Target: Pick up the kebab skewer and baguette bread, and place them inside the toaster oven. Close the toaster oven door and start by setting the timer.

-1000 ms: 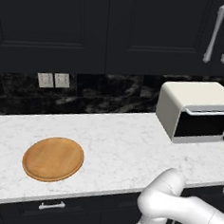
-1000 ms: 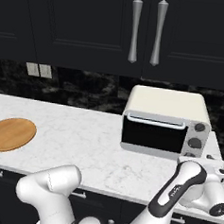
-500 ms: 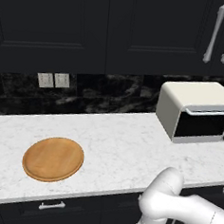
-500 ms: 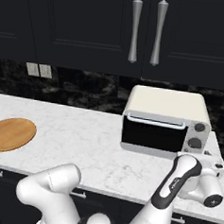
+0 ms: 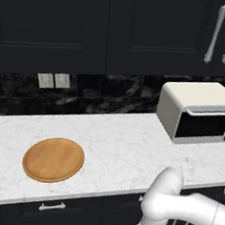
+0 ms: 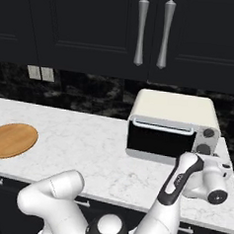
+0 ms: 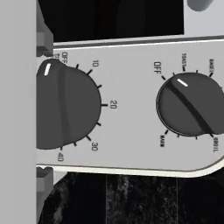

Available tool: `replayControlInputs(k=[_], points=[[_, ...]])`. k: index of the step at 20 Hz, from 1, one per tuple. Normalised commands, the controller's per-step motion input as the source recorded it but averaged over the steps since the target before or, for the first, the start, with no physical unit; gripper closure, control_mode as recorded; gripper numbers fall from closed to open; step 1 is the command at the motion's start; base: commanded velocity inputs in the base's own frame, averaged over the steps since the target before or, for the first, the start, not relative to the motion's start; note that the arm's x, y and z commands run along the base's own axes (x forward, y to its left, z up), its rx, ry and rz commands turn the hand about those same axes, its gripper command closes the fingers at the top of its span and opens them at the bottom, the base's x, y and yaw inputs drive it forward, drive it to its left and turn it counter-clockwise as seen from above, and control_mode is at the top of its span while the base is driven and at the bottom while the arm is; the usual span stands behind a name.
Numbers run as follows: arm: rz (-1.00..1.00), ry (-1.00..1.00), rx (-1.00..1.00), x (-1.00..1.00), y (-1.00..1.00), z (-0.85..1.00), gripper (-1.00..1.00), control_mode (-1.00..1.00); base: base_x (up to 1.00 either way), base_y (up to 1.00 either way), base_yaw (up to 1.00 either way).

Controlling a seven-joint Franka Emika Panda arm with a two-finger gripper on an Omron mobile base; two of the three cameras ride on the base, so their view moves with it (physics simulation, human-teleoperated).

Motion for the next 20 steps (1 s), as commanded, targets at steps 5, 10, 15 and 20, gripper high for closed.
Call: replayControlInputs(k=[5,10,15,20], points=[[-0.04,0.11,0.00,0.05,0.00,0.17,-1.00,-1.00,0.00,0.00,0.00],[-0.03,0.08,0.00,0.06,0.00,0.06,-1.00,-1.00,0.00,0.00,0.00],[-0.01,0.01,0.00,0.00,0.00,-0.01,-1.00,-1.00,0.00,0.00,0.00],[0.00,0.00,0.00,0.00,0.00,-0.03,-1.00,-1.00,0.00,0.00,0.00]])
